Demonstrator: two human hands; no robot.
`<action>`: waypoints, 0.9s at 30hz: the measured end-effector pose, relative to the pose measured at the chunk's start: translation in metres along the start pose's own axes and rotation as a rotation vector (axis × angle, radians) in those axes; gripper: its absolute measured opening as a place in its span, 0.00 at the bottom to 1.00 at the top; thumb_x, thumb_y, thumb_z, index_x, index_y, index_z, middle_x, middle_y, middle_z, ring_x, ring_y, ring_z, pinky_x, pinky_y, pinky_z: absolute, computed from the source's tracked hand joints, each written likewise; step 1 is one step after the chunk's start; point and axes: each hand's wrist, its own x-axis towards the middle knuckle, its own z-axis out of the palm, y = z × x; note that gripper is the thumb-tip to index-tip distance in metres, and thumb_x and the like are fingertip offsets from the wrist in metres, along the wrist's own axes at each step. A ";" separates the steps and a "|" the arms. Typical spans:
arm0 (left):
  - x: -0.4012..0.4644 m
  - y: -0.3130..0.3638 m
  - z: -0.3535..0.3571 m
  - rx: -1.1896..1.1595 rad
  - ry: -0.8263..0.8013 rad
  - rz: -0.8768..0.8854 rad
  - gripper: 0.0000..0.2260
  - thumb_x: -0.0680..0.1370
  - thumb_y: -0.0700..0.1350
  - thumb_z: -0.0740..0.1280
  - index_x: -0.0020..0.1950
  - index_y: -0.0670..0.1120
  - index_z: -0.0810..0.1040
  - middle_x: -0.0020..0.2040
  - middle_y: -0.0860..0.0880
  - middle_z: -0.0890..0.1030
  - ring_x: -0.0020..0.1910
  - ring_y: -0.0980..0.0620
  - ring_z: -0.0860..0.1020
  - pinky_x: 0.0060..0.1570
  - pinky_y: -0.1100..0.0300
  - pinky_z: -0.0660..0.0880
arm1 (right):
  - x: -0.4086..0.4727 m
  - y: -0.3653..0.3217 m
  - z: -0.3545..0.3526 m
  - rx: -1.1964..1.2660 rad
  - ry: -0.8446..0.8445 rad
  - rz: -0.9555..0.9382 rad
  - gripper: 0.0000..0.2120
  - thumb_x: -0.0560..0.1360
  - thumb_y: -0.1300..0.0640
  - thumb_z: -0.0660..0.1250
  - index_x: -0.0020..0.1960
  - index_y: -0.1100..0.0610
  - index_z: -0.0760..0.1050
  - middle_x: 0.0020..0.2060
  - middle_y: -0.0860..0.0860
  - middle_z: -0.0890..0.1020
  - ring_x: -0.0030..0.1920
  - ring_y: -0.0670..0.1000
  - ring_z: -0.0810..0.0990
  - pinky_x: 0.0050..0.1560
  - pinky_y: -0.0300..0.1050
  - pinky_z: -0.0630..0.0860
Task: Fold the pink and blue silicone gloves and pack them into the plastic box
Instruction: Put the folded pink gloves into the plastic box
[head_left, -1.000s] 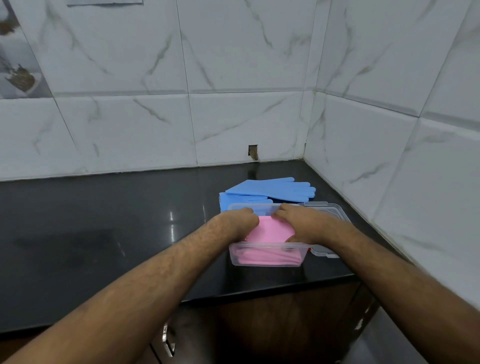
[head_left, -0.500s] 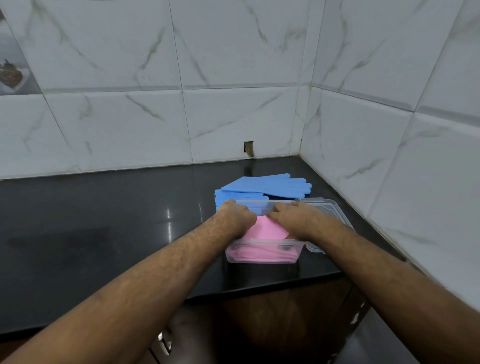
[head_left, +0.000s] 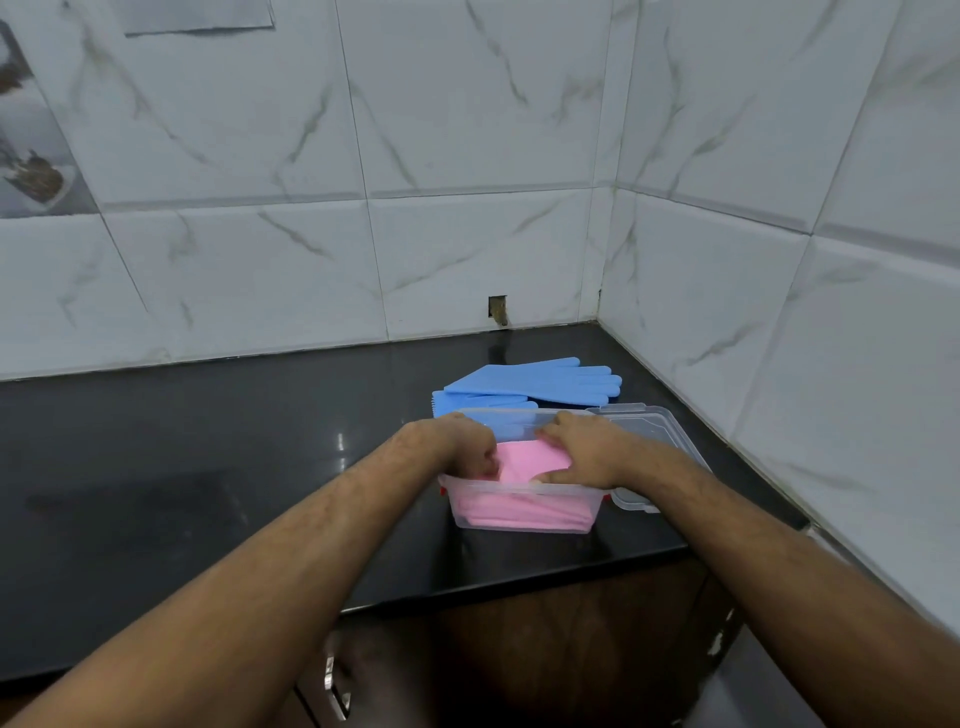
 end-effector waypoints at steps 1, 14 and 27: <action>-0.001 0.000 -0.002 -0.042 -0.001 -0.015 0.18 0.85 0.54 0.55 0.57 0.46 0.81 0.52 0.46 0.78 0.52 0.47 0.71 0.67 0.51 0.67 | 0.001 -0.002 0.000 -0.038 -0.006 0.005 0.36 0.76 0.32 0.63 0.77 0.52 0.66 0.69 0.55 0.72 0.67 0.55 0.73 0.68 0.53 0.67; 0.006 -0.004 0.003 -0.095 0.087 0.002 0.22 0.77 0.58 0.70 0.68 0.48 0.77 0.61 0.47 0.75 0.60 0.47 0.74 0.59 0.50 0.74 | 0.011 -0.006 0.005 -0.104 0.017 0.025 0.35 0.74 0.30 0.64 0.72 0.51 0.69 0.63 0.52 0.73 0.63 0.53 0.72 0.68 0.56 0.68; 0.007 -0.003 0.009 0.014 0.147 -0.013 0.08 0.77 0.54 0.67 0.43 0.51 0.77 0.43 0.52 0.77 0.51 0.47 0.75 0.54 0.52 0.68 | 0.004 -0.005 0.015 0.278 0.310 0.069 0.28 0.75 0.40 0.71 0.70 0.50 0.70 0.59 0.47 0.80 0.57 0.49 0.77 0.60 0.49 0.72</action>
